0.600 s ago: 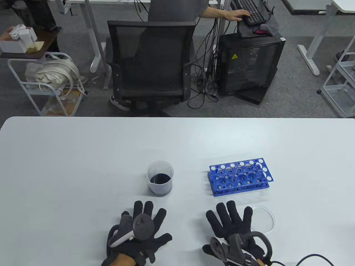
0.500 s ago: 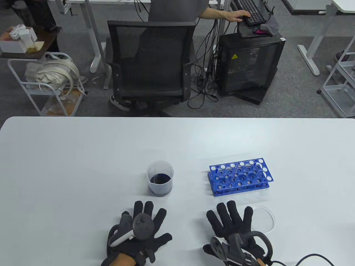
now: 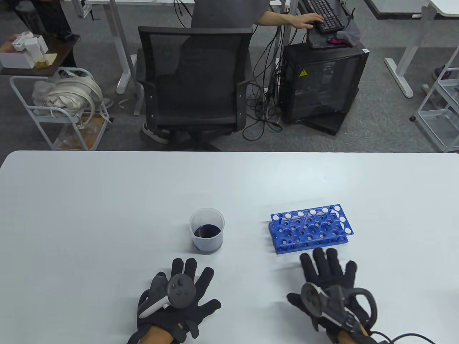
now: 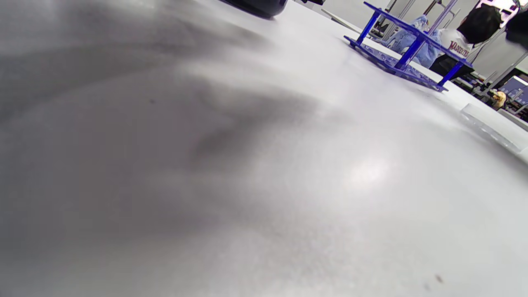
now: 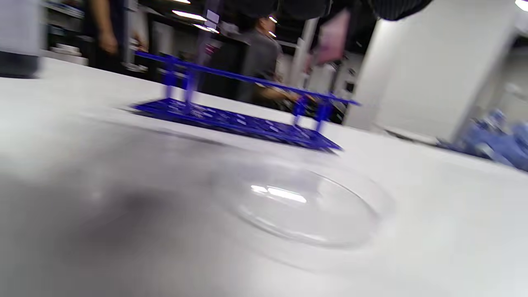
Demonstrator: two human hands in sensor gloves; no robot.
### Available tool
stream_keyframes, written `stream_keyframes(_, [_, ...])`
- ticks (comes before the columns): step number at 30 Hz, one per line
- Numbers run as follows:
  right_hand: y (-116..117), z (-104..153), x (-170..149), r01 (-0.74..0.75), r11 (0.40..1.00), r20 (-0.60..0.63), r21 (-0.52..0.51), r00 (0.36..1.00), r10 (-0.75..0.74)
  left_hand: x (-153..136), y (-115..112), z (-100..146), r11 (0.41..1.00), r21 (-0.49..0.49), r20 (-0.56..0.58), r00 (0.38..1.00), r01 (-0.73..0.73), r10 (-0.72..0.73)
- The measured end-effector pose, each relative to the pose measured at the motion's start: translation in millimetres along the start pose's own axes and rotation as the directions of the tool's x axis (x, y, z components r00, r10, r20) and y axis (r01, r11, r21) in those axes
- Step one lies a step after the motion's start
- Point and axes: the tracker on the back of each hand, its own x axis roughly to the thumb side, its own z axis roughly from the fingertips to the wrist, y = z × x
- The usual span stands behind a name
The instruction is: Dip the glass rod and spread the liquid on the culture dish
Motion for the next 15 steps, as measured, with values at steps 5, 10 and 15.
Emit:
stream_keyframes(5, [36,-19,-41,0.141,0.952,-0.067,0.272,0.99,-0.128,0,3,2,1.0,0.012,0.019,1.0,-0.016,0.016])
stream_keyframes(10, [37,-20,-3,0.062,0.975,0.026,0.214,0.997,-0.07,0,4,2,1.0,0.01,0.027,0.999,-0.024,0.024])
stream_keyframes(15, [26,-11,103,-0.101,0.991,0.263,0.089,0.962,0.075,-1,4,1,1.0,0.014,0.034,0.999,-0.019,0.019])
